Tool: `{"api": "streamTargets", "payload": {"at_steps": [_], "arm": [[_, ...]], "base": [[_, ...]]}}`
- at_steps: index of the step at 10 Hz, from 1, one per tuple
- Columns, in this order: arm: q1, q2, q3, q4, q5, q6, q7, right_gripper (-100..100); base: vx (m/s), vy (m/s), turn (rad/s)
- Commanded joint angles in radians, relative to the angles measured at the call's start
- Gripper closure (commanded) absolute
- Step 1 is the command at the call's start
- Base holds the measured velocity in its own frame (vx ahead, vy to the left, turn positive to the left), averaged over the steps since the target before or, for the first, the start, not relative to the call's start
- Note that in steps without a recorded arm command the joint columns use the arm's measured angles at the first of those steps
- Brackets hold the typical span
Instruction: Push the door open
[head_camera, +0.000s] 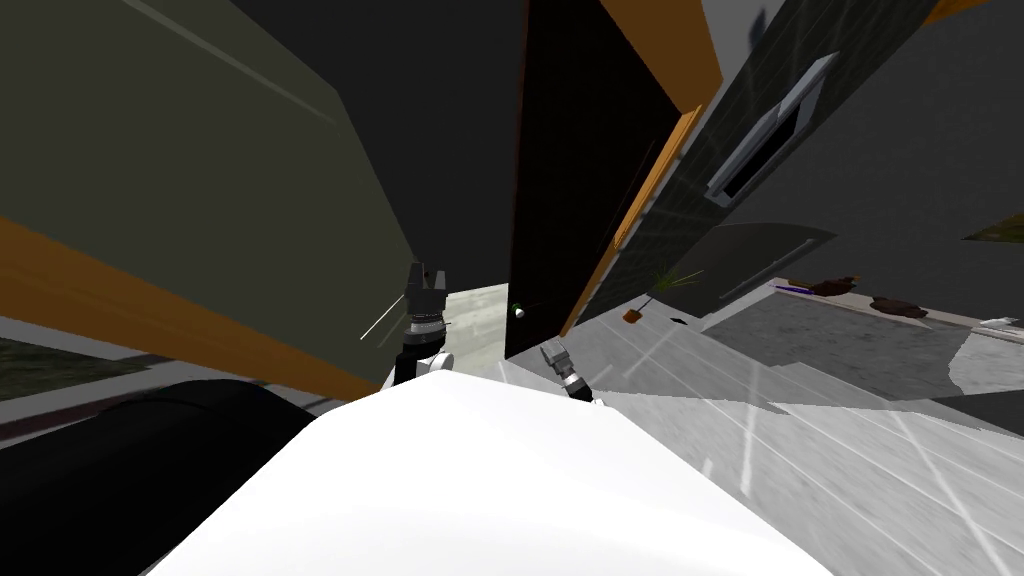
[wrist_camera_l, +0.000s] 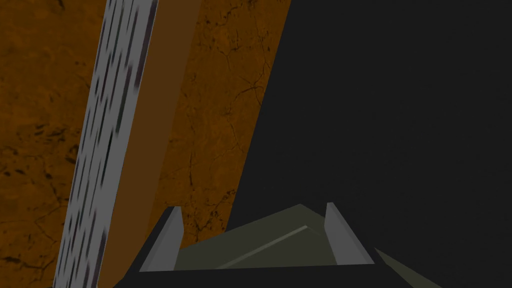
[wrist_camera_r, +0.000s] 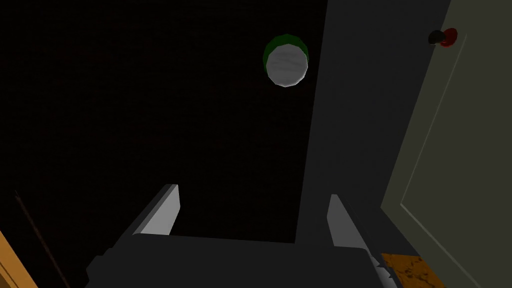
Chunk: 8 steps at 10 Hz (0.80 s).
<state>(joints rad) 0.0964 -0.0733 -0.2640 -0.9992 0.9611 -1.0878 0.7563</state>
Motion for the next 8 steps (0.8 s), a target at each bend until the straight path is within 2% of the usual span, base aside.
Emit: {"api": "streamTargets", "payload": {"at_steps": [1,3,5,8], "arm": [[-0.012,0.002,-0.007,0.037,0.017,-0.016,0.020,-100],[-0.015,0.003,-0.009,0.049,0.026,-0.021,0.026,-100],[-0.027,0.007,-0.016,0.086,0.052,-0.037,0.047,-100],[-0.040,0.013,-0.023,0.129,0.082,-0.056,0.070,-100]], "base": [[0.152,0.103,-0.048],[0.074,0.057,-0.015],[0.085,0.055,-0.044],[0.142,0.100,-0.045]]}}
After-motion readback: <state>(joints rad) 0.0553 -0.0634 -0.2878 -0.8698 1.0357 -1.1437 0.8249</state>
